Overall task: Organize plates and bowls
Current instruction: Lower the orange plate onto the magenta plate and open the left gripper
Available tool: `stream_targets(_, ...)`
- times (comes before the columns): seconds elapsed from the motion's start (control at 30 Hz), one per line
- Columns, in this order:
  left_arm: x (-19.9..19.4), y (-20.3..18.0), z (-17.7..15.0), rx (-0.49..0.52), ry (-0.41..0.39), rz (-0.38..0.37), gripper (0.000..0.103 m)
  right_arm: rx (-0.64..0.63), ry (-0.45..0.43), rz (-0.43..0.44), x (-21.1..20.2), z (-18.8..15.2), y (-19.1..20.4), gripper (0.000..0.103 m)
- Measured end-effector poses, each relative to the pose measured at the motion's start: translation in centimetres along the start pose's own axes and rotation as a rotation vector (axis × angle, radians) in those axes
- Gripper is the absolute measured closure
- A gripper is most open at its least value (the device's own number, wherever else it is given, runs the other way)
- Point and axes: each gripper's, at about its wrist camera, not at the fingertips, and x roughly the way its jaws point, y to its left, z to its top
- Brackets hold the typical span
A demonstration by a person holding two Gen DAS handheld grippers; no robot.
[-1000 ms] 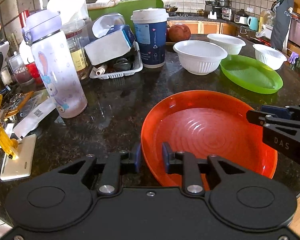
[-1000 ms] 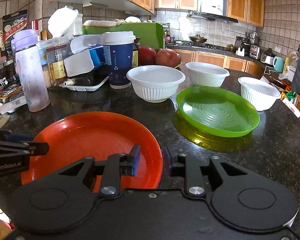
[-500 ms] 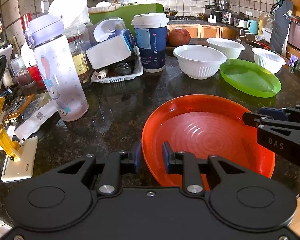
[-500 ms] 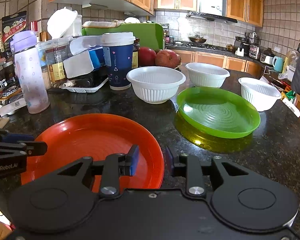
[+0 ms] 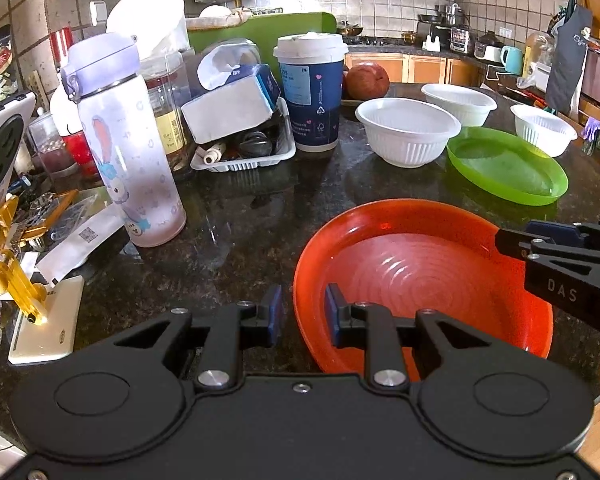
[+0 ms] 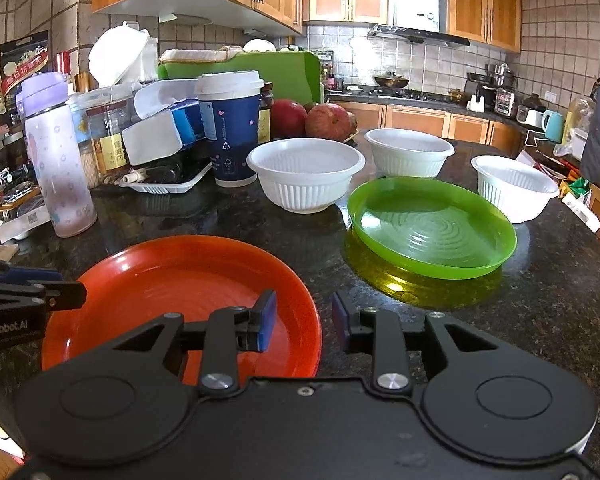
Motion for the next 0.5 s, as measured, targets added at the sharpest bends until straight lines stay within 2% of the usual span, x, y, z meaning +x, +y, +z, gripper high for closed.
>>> stream_targets(0.5,-0.3,-0.9,1.6,-0.015,-0.036,-0.019,0.069,0.043,-0.05,-0.04,-1.0,1.2,-3.0,0.071)
